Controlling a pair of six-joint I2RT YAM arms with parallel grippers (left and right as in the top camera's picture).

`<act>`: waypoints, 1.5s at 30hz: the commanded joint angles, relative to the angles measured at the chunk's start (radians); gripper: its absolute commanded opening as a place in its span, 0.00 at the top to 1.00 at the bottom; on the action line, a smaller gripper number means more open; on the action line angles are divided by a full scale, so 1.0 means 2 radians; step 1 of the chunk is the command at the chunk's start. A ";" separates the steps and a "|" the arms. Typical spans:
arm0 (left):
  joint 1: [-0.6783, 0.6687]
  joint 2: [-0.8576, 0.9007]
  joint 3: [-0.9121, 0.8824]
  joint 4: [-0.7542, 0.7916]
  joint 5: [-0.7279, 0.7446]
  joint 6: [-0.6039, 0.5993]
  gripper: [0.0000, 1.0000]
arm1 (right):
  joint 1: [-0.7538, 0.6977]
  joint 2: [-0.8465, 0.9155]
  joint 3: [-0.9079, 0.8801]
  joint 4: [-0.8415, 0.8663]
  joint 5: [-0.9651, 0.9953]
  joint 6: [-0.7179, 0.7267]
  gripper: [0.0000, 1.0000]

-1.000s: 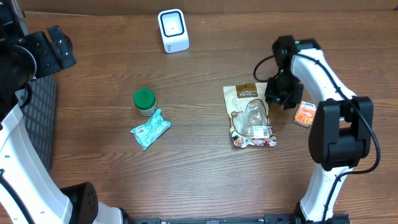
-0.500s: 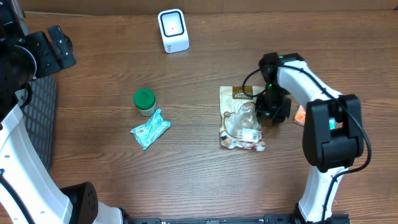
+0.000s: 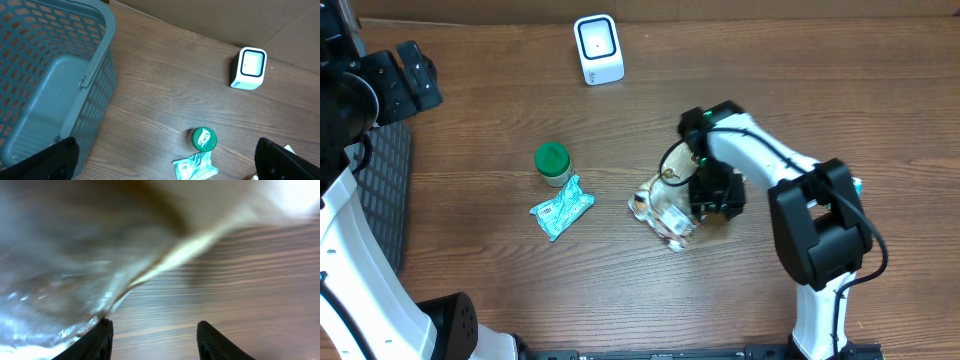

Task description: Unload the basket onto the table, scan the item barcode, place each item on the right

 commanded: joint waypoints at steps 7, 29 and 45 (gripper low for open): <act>0.002 0.004 0.004 0.001 -0.005 0.011 0.00 | 0.078 -0.009 0.020 0.056 -0.063 0.005 0.47; 0.002 0.004 0.004 0.001 -0.005 0.011 0.00 | -0.033 -0.002 0.169 0.216 0.014 -0.030 0.60; 0.002 0.004 0.004 0.001 -0.005 0.011 0.01 | -0.071 0.090 0.160 0.208 0.005 -0.048 0.75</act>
